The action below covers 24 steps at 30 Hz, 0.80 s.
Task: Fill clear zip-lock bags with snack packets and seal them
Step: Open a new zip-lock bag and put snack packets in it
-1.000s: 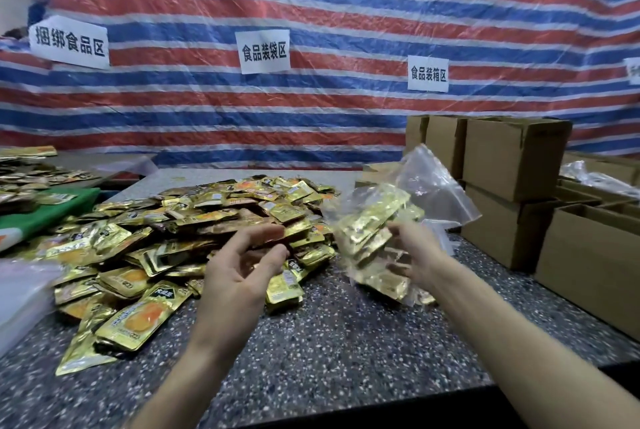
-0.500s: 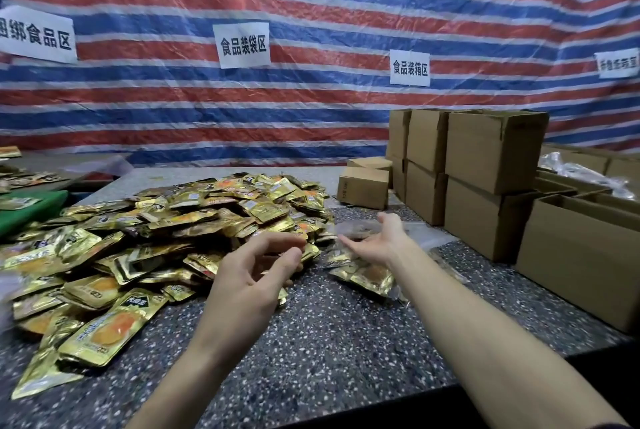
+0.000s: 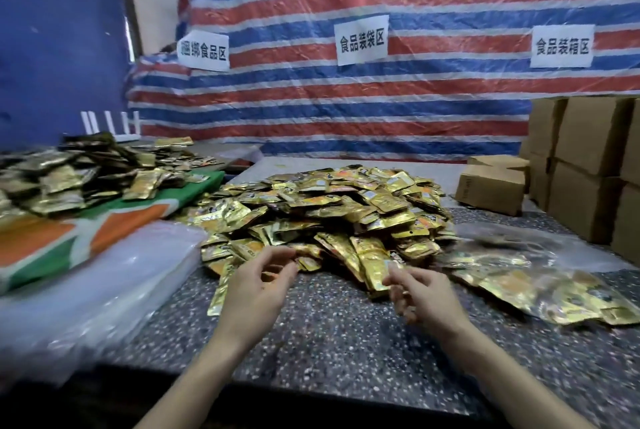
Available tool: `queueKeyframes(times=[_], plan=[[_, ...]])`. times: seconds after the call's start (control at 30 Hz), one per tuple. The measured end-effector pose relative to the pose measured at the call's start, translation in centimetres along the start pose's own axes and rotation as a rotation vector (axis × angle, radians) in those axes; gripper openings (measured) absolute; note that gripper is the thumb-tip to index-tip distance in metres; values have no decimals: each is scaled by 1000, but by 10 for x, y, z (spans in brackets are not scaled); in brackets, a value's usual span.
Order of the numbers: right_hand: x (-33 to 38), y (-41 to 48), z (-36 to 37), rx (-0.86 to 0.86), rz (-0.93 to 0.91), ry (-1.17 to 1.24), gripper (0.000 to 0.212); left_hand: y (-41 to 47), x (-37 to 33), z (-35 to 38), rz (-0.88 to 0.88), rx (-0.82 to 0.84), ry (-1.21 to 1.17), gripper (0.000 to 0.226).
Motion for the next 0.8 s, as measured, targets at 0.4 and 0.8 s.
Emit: queueKeyframes(times=[0.4,0.8], plan=[[-14,-1,-3,-2,-189,-97,29,27,113,-112,-306,-293,1092,35],[-17,2,-7,19,-189,-33,29,34,147,-148,-532,-160,1182,34]])
Point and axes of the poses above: each hand's wrist, its own y-axis towards the middle knuckle, its own z-axis out of the palm, x = y × z, the point moved 7 cm from there along y, towards the middle knuckle, and after that the axes turned 9 degrees about y, right-handed, at the moved point
